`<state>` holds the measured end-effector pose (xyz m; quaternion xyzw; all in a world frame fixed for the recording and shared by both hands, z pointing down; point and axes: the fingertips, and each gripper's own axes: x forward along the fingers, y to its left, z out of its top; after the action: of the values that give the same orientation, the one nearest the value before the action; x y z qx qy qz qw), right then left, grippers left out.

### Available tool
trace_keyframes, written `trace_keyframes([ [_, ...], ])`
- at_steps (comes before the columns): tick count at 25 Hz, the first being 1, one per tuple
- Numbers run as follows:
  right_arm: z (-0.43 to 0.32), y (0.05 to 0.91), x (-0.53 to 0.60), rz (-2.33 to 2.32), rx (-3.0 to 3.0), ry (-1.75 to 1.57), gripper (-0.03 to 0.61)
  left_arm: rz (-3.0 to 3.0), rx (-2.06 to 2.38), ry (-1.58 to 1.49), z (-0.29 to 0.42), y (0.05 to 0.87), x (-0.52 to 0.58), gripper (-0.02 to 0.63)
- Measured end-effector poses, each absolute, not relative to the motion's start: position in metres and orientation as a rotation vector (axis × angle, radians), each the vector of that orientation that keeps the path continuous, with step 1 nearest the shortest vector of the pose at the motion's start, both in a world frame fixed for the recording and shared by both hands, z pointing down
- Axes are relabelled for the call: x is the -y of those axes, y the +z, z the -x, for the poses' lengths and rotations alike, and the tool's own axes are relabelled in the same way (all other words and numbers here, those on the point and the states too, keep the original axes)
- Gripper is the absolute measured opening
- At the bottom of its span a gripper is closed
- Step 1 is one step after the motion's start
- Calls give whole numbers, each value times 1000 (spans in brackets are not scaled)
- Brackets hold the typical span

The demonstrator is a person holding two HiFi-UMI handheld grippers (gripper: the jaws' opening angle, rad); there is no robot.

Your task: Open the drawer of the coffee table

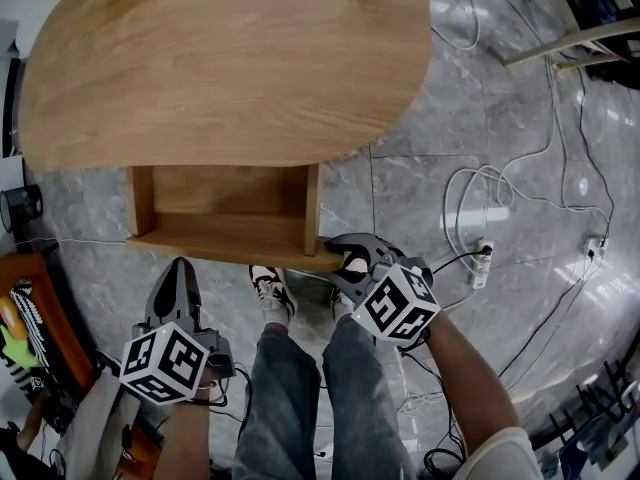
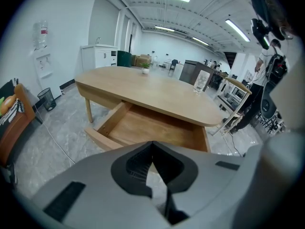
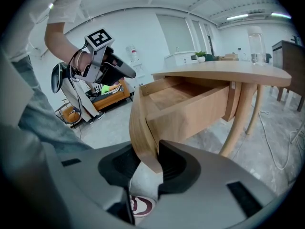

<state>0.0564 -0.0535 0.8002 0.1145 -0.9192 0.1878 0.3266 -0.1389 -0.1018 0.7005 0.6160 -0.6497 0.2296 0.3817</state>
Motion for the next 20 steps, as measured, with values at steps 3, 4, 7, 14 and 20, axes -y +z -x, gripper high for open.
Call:
trace_keyframes([
  [3, -57, 802, 51, -294, 2409, 497, 112, -1575, 1654, 590, 138, 702, 103, -8],
  [4, -57, 802, 51, -292, 2410, 496, 113, -1576, 1654, 590, 139, 702, 104, -8],
  [7, -56, 802, 51, -282, 2411, 490, 114, -1576, 1655, 591, 141, 702, 105, -8],
  [14, -56, 810, 48, -267, 2395, 481, 115, -1576, 1644, 597, 142, 707, 104, -8],
  [20, -55, 817, 46, -250, 2379, 461, 117, -1575, 1643, 595, 146, 710, 105, -8],
])
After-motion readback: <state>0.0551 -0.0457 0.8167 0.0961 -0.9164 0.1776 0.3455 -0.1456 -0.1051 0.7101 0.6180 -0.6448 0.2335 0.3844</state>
